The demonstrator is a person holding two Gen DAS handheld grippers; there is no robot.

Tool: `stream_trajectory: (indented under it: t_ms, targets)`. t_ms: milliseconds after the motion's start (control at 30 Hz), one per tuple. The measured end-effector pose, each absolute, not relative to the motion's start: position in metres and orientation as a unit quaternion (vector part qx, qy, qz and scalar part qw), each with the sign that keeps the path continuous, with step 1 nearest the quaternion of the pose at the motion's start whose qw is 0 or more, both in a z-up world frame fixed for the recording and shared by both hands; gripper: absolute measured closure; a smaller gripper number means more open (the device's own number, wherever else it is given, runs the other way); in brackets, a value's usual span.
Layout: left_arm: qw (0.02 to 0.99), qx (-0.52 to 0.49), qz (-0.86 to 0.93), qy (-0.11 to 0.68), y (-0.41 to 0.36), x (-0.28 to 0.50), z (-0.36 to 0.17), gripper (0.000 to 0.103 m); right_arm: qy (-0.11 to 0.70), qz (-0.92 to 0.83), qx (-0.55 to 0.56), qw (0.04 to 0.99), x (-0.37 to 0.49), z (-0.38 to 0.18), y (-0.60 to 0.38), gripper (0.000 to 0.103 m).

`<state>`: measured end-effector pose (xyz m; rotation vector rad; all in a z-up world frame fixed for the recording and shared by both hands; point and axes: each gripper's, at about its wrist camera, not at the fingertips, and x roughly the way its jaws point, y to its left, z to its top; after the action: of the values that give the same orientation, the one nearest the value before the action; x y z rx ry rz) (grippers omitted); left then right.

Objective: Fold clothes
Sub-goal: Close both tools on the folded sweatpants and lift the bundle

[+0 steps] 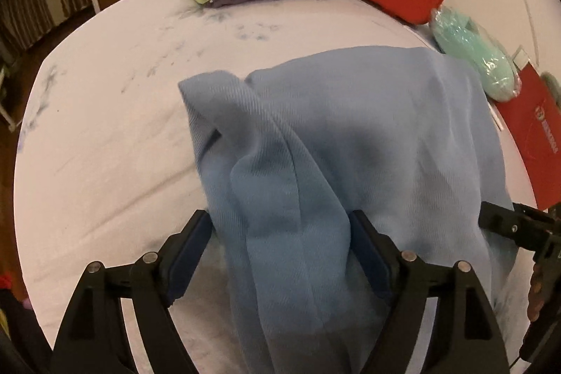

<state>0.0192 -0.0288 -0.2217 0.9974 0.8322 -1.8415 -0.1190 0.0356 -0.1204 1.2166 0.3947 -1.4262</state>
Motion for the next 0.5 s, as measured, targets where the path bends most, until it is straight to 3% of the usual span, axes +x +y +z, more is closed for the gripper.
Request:
stream_trajectory:
  t_ms: [133, 167, 200, 267, 433, 500]
  targets:
    - [0.432, 0.403, -0.736, 0.332, -0.031, 0.015, -0.223, 0.021, 0.165, -0.616, 0.506, 0.581, -0.114, -0.123, 0.033, 0.028]
    - [0.426, 0.403, -0.738, 0.333, -0.032, 0.014, -0.223, 0.027, 0.17, -0.618, 0.502, 0.581, -0.111, -0.123, 0.033, 0.028]
    - [0.419, 0.402, -0.742, 0.336, -0.033, 0.013, -0.223, 0.041, 0.175, -0.618, 0.498, 0.582, -0.108, -0.123, 0.032, 0.03]
    - [0.397, 0.404, -0.751, 0.34, -0.033, 0.008, -0.222, 0.054, 0.18, -0.604, 0.498, 0.596, -0.1, -0.124, 0.029, 0.034]
    - [0.39, 0.409, -0.756, 0.33, -0.031, 0.005, -0.22, 0.055, 0.198, -0.602, 0.497, 0.592, -0.093, -0.126, 0.022, 0.043]
    - [0.387, 0.408, -0.755, 0.338, -0.03, 0.005, -0.22, 0.065, 0.204, -0.61, 0.493, 0.586, -0.092, -0.126, 0.022, 0.048]
